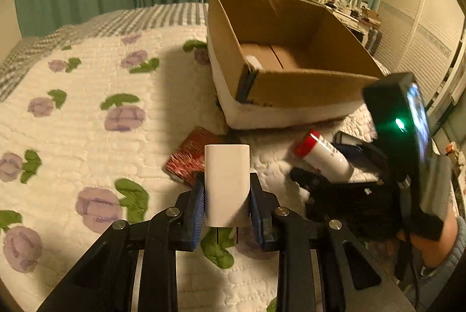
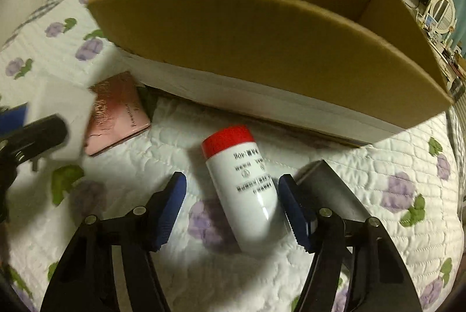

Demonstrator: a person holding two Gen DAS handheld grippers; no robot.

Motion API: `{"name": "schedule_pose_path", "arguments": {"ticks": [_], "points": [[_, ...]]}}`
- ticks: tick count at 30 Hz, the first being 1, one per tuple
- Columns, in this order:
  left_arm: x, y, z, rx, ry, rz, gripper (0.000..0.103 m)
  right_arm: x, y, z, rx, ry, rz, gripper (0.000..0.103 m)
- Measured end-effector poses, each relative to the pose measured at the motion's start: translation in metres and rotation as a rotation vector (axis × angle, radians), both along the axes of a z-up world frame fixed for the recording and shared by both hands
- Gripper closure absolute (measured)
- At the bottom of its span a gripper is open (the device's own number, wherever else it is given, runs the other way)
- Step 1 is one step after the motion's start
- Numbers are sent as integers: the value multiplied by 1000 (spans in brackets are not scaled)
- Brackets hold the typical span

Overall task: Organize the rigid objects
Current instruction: 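Grasp a white adapter with the left tool while the right tool grasps the red-capped bottle, then place the adapter into the box with the left tool while the right tool drops the bottle in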

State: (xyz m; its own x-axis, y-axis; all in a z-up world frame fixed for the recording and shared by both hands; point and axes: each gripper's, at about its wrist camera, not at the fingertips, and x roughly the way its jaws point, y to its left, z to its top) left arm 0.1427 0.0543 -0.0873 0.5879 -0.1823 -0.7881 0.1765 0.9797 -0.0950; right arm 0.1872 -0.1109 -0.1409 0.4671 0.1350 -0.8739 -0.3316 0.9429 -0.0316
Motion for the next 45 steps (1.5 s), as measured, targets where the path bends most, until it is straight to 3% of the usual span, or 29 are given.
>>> {"name": "schedule_pose_path", "arguments": {"ticks": [2,5,14,21,26,35,39,45], "points": [[-1,-3,-4,-9,11,-16,75,4,0,-2,8,4,-15,39],[-3,-4,-11,-10,29,-18,75,2,1,1,-20,-10,-23,55],[-22,-3,4,12,33,42,75,-30,-6,24,6,-50,23,64],[-37,-15,43,18,-12,58,75,-55,-27,82,107,-126,24,65],[-38,-33,87,20,-77,36,75,-58,-42,137,140,-192,22,65],[15,-50,134,1,-178,0,75,-22,-65,216,106,-307,15,65],[59,-54,137,-10,-181,-11,75,6,-72,227,97,-336,5,65],[118,-74,116,17,-159,-54,75,53,-86,210,122,-329,-43,65]]}}
